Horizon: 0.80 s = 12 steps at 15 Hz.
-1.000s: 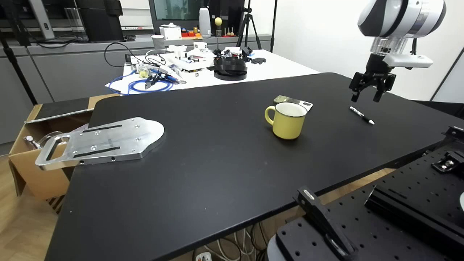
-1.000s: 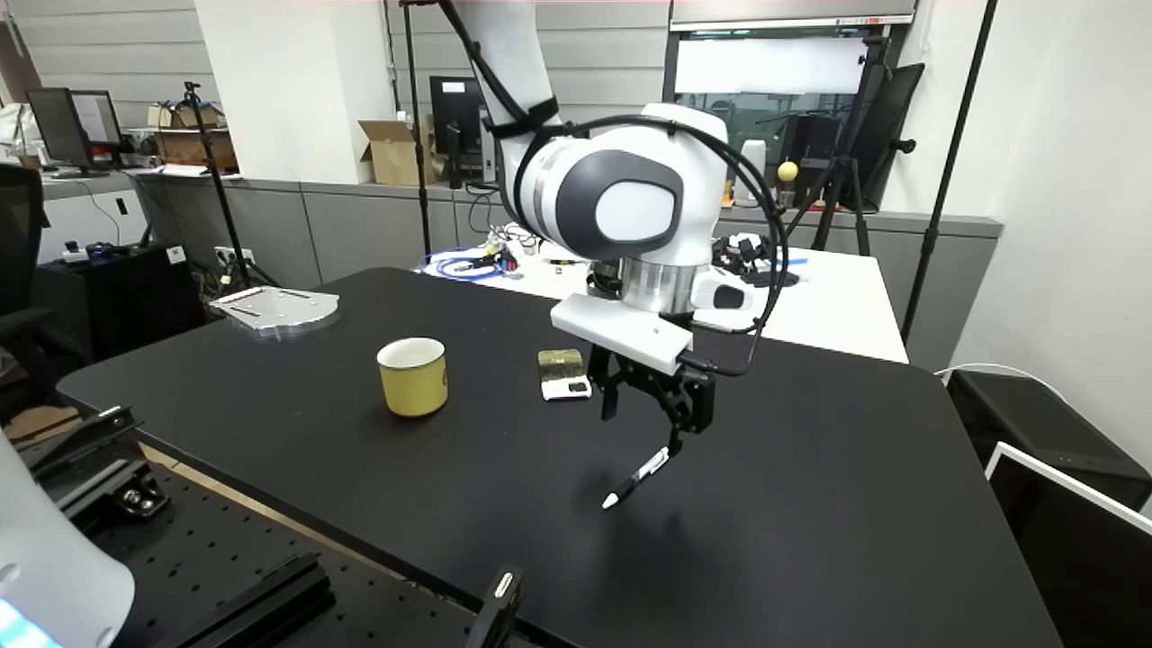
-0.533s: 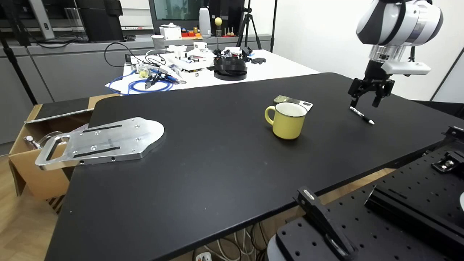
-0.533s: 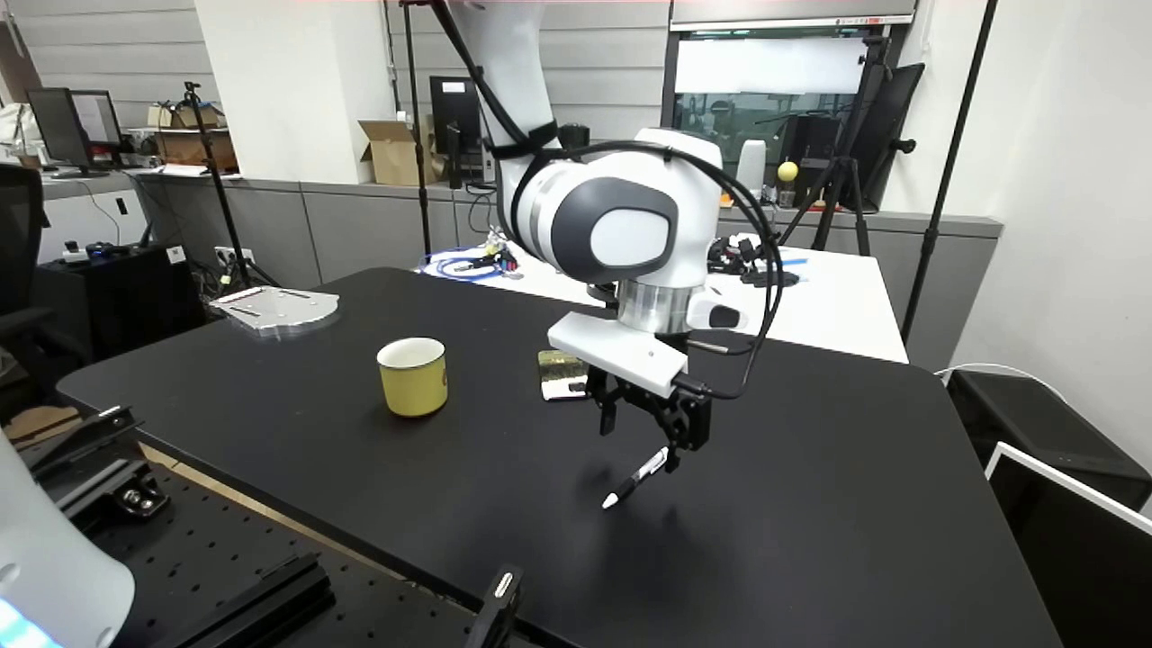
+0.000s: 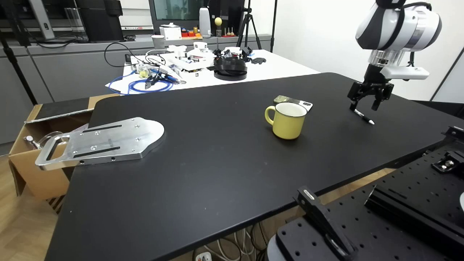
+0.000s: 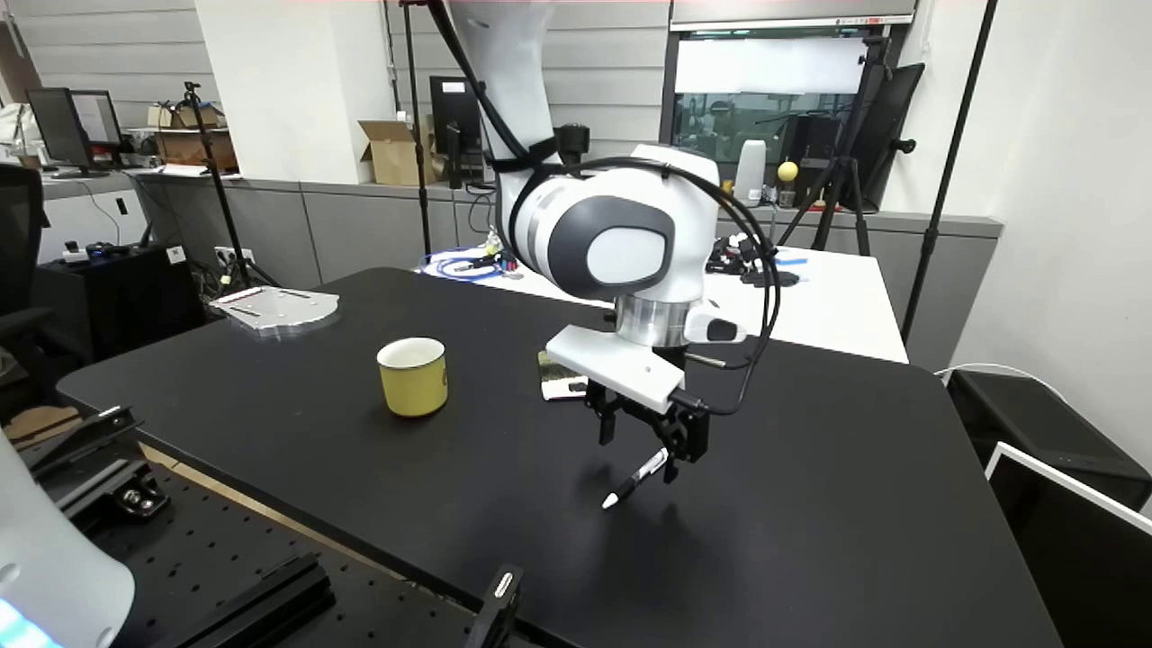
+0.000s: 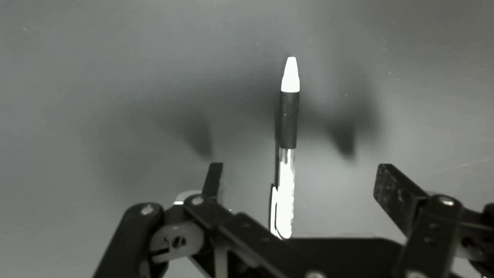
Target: Put the pen in the cup
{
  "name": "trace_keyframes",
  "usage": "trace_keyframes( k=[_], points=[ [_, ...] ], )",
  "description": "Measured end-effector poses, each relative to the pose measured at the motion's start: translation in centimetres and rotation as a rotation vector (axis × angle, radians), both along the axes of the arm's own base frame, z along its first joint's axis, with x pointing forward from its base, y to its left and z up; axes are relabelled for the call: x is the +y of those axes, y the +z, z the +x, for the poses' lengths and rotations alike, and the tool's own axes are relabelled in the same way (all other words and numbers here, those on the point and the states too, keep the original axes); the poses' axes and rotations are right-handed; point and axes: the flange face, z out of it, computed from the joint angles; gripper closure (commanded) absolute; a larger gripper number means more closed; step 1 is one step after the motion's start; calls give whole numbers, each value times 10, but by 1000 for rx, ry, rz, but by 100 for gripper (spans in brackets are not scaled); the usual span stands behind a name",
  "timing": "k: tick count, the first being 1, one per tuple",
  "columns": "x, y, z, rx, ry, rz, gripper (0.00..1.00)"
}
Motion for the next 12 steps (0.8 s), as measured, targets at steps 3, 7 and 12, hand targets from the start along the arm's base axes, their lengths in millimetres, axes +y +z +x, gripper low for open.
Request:
trace_keyframes(
  k=[3,7,12],
  points=[
    [-4,-2,-4,1,-10,1,0],
    [-4,-8,-5,0,-13,0,0],
    [-4,-11,-7,-3,-14,-2,0]
  ],
)
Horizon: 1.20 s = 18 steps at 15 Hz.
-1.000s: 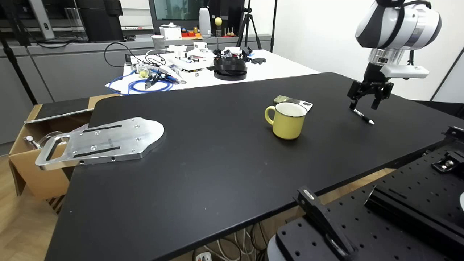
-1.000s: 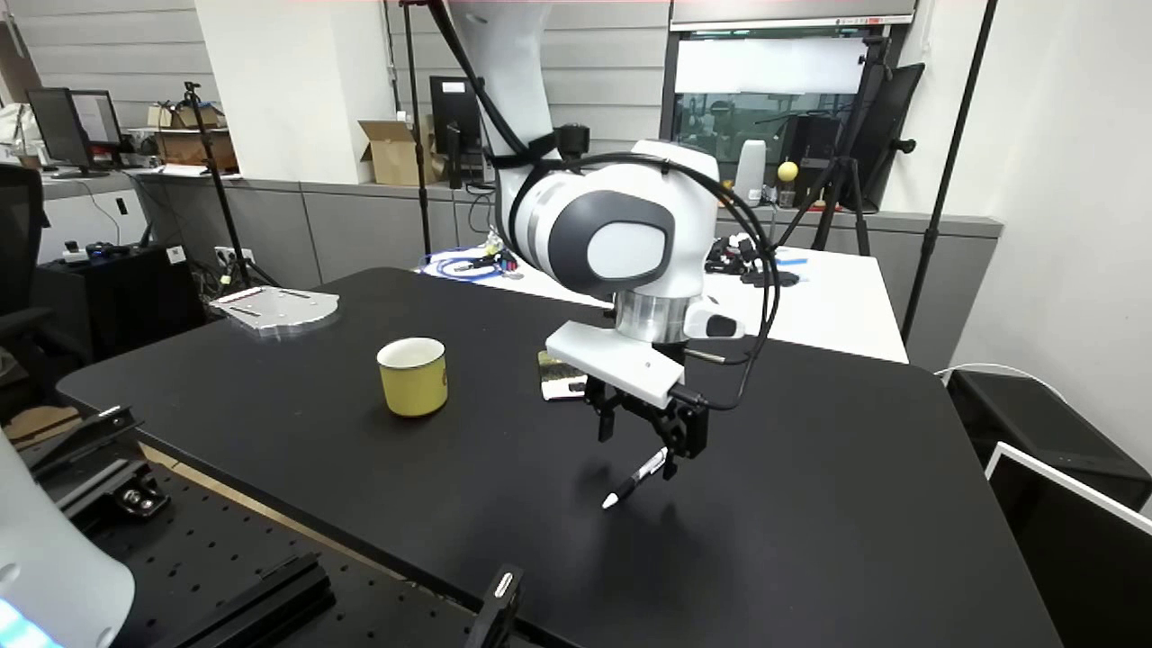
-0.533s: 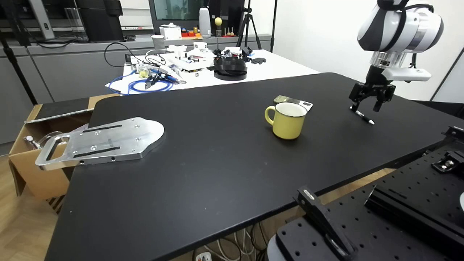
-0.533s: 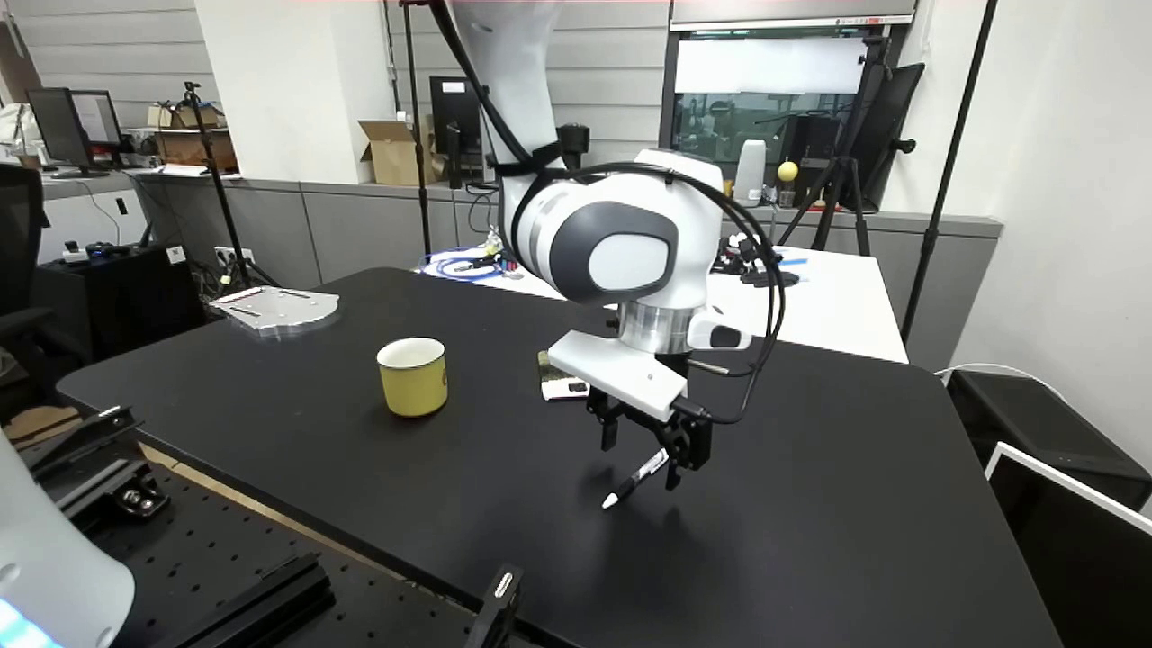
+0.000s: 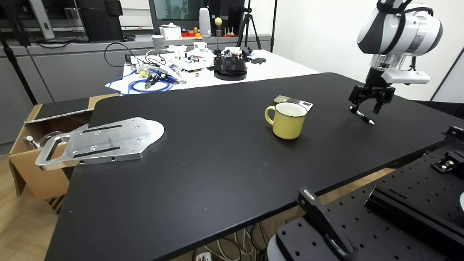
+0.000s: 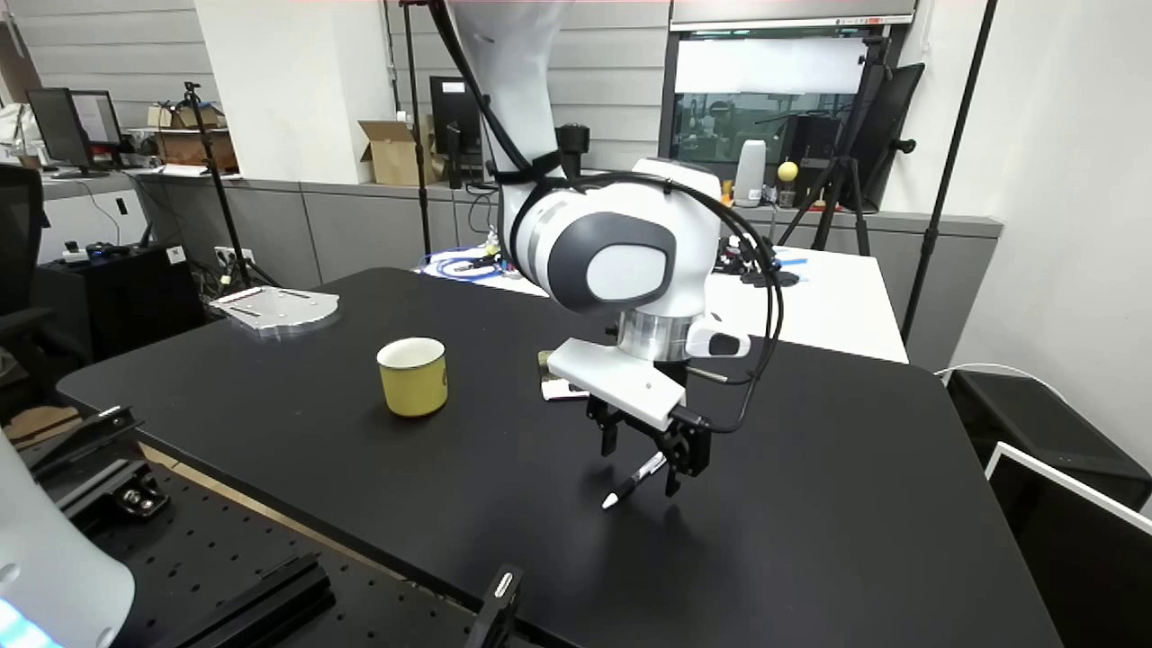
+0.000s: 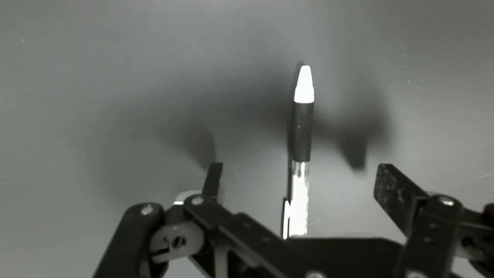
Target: Put the pen in the cup
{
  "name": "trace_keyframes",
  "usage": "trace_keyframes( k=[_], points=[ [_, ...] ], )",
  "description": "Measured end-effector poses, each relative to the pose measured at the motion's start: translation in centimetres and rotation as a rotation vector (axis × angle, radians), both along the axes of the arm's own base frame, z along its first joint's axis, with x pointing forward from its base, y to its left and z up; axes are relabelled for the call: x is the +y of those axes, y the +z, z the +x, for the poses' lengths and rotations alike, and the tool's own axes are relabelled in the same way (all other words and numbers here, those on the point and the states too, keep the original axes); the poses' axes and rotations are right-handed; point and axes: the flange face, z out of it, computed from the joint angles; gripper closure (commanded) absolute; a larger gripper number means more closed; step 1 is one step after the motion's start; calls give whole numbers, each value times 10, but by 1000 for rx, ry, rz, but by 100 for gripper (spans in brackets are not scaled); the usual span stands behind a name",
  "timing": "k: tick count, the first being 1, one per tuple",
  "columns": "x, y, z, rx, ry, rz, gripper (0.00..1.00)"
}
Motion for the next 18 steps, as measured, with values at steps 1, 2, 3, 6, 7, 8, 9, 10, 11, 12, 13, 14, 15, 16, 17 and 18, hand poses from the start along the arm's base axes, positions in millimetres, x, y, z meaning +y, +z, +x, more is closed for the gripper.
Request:
trace_keyframes(
  k=[1,2,3,6,7,8,9,10,11,12,13,14,15,16,17,18],
  points=[
    [0,-1,0,-1,0,-1,25],
    [0,-1,0,-2,0,-2,25],
    [0,-1,0,-3,1,-4,31],
    [-1,-2,0,-5,2,-7,54],
    [-1,-3,0,-6,2,-8,61],
    [-1,-3,0,-6,2,-8,67],
    [-1,-3,0,-7,2,-10,75],
    [-1,-3,0,-8,1,-11,81],
    [-1,-3,0,-10,1,-12,88],
    [-1,-3,0,-11,1,-13,95],
    [-2,-3,0,-14,0,-15,99],
    [-3,-3,0,-15,-2,-16,100],
    [-3,-3,0,-15,-4,-17,100],
    [-3,-3,0,-15,-7,-17,97],
    [-3,-3,0,-15,-10,-17,97],
    [-4,-3,0,-15,-14,-17,97]
  ],
)
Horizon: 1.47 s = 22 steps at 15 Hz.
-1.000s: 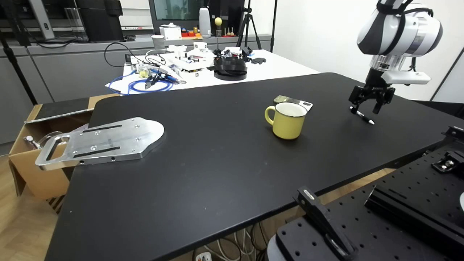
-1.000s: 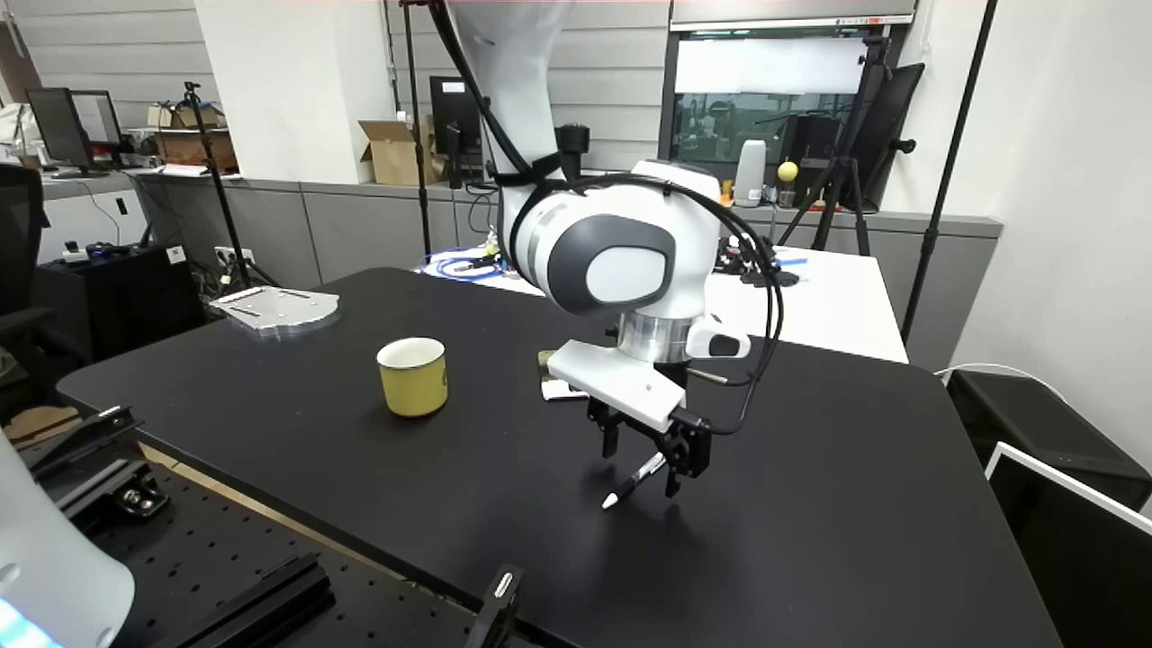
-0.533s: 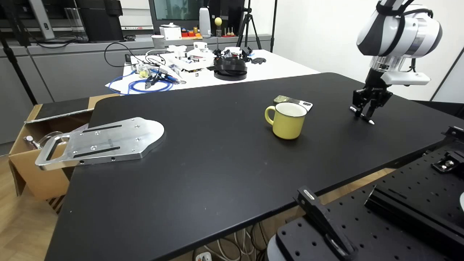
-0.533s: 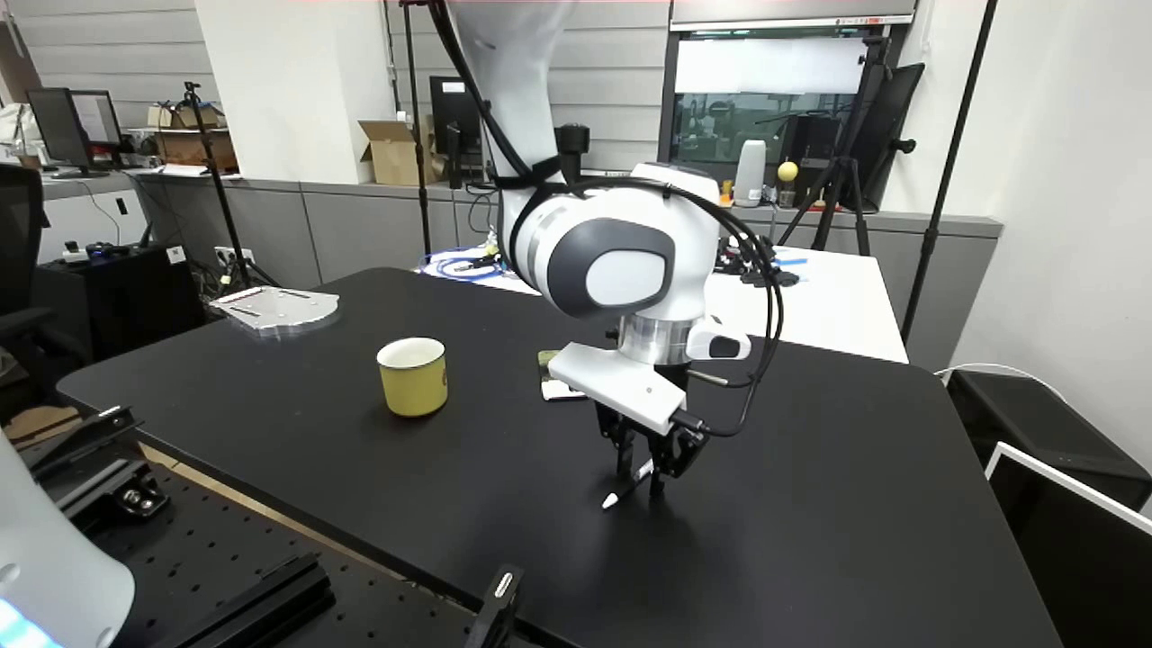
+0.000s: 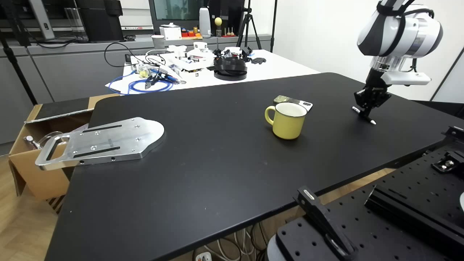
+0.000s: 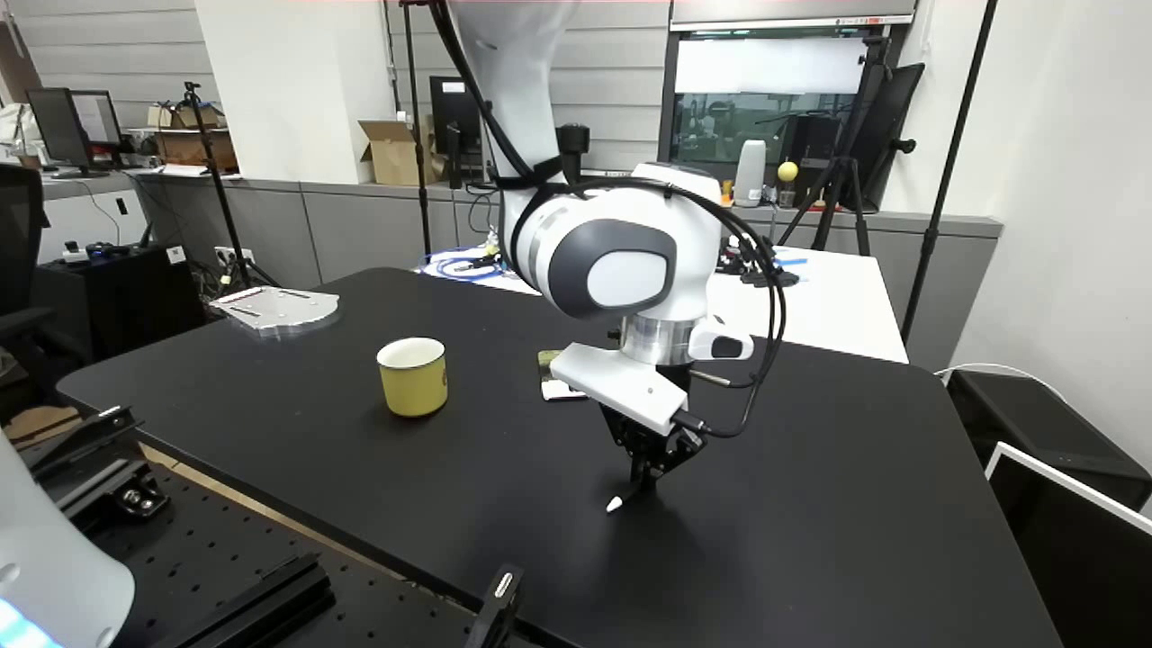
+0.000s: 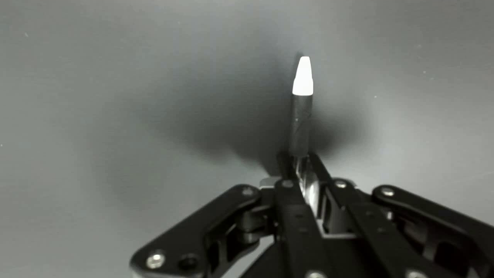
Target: Put the pen in the cup
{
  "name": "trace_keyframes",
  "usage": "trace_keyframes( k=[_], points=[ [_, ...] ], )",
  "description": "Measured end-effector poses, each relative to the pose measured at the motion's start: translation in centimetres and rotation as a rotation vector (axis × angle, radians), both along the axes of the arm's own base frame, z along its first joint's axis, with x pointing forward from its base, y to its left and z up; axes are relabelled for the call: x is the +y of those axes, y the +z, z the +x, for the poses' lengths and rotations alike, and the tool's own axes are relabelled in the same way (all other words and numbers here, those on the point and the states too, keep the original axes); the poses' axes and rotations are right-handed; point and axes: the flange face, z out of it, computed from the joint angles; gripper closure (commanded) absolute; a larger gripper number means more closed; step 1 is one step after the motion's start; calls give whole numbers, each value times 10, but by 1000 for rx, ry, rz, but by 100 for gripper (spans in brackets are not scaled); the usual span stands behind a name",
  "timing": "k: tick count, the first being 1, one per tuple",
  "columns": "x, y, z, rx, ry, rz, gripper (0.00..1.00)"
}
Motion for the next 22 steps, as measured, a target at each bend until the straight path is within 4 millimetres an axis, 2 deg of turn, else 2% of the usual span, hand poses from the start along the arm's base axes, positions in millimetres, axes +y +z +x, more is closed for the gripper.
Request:
trace_keyframes(
  k=[4,6,9,12,16,22],
  points=[
    [-2,0,1,16,-52,10,97],
    [-11,5,5,51,-83,36,97],
    [-25,17,17,98,-113,71,97],
    [-23,34,35,132,-126,97,97],
    [-1,59,58,196,-129,134,97],
    [57,99,80,382,-89,226,97]
  ],
)
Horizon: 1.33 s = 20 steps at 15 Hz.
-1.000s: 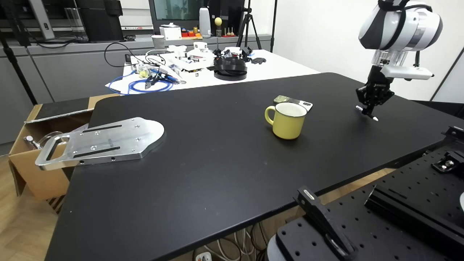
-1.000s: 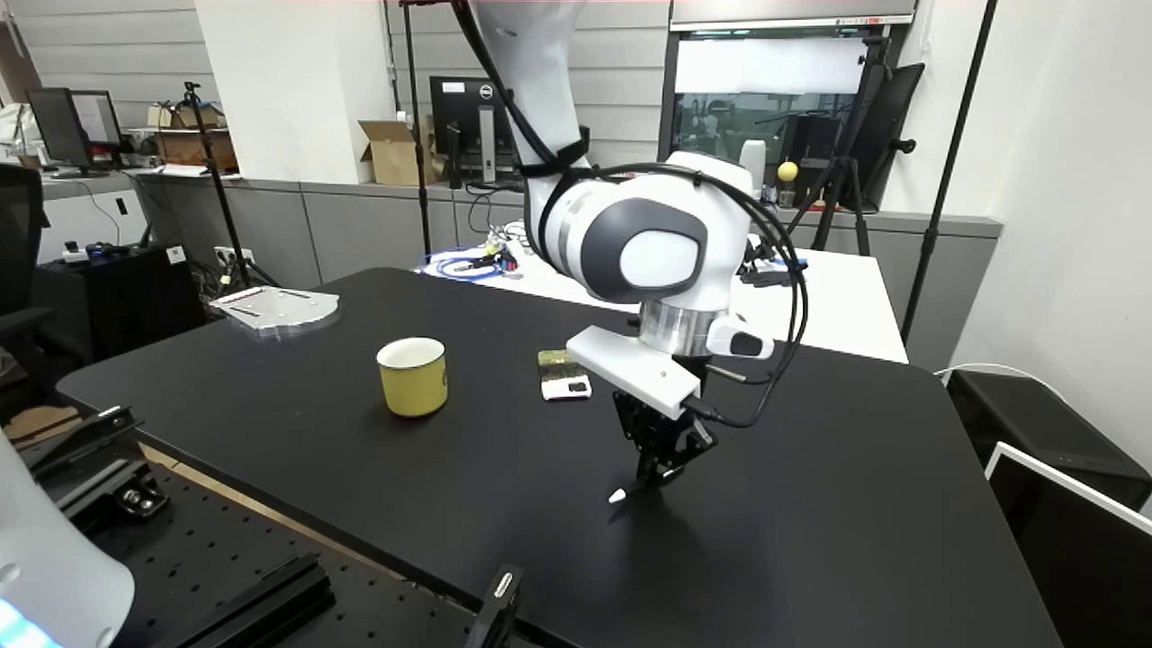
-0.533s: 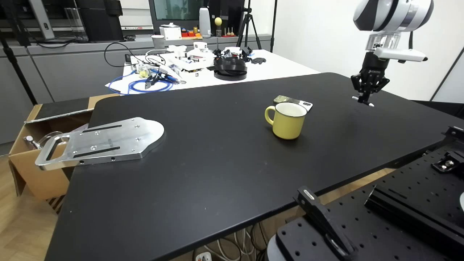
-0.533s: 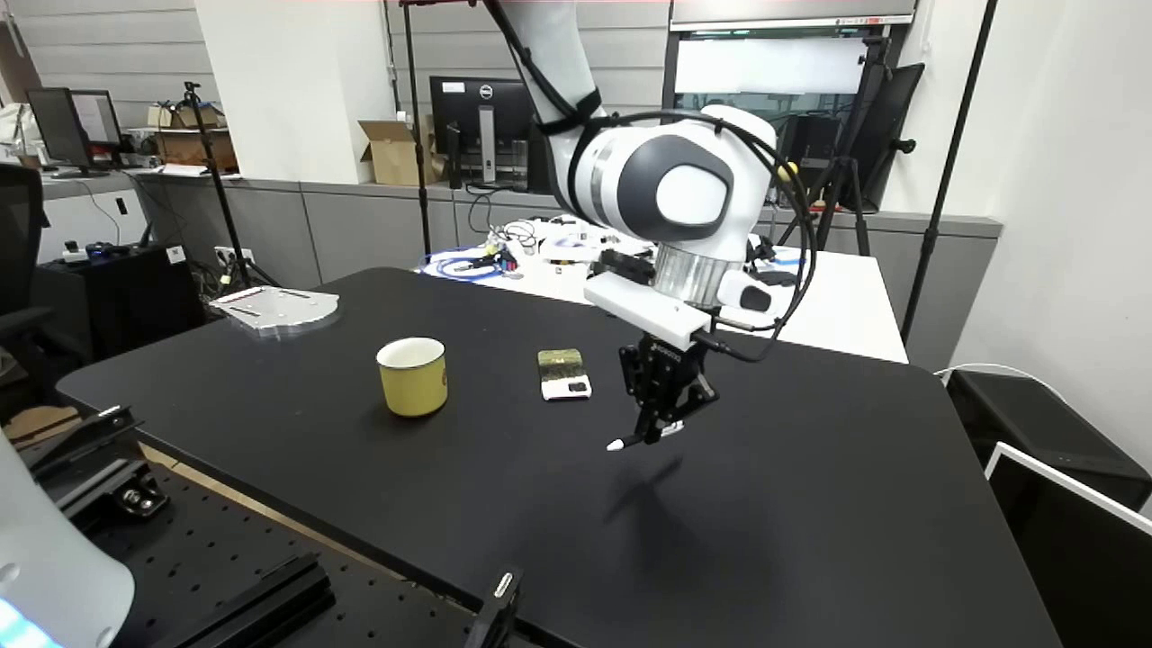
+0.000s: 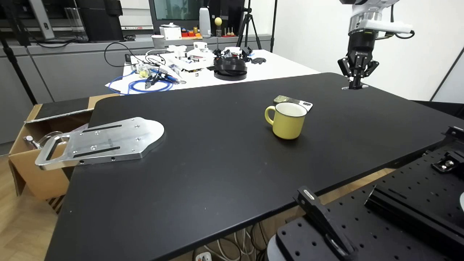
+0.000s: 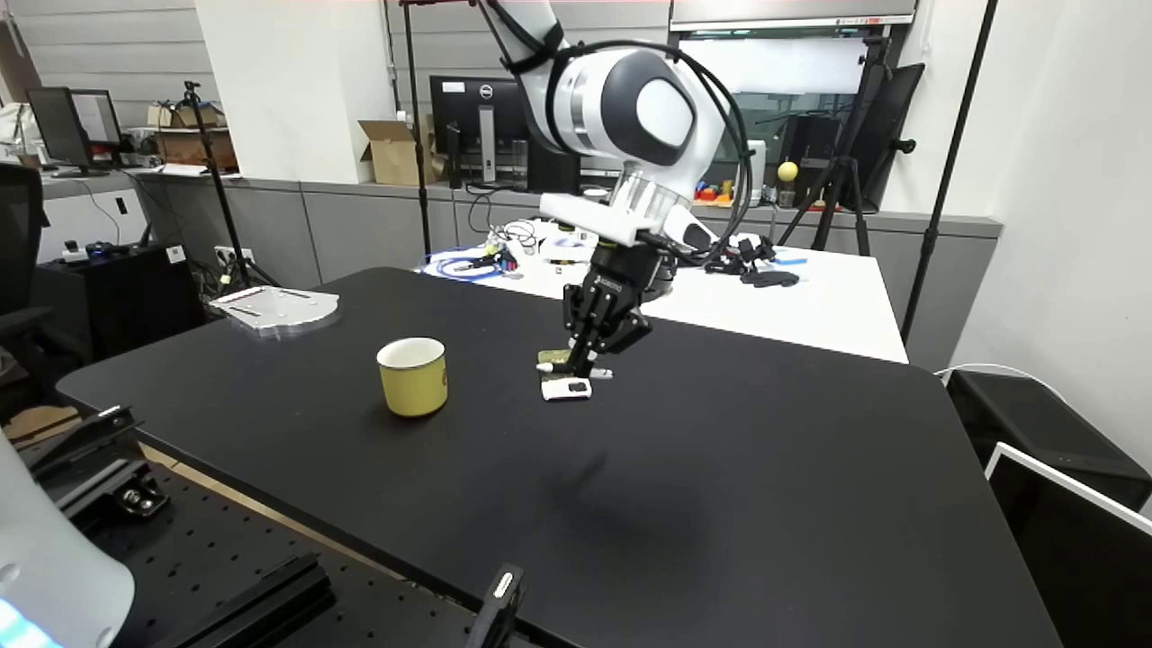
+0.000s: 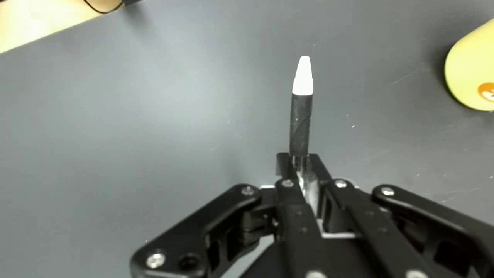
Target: Put the pen in the cup
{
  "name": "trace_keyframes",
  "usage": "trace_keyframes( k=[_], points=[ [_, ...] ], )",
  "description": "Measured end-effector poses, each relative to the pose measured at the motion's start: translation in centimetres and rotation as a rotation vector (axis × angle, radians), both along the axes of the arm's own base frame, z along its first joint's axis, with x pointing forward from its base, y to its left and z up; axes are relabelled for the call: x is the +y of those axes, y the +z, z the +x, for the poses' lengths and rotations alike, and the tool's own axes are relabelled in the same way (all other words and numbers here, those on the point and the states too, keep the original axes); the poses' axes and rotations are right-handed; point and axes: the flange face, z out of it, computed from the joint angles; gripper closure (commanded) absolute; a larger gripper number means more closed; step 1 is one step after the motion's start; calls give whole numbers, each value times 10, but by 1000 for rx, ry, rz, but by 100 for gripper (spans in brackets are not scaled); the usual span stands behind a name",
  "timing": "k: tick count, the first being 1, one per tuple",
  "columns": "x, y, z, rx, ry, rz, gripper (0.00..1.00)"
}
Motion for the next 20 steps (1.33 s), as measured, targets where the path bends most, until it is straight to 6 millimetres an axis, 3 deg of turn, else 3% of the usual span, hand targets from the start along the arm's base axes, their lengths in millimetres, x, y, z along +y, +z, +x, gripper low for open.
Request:
trace_keyframes(
  k=[10,20],
  points=[
    [77,46,15,273,101,146,97],
    [152,60,17,452,214,214,97]
  ],
)
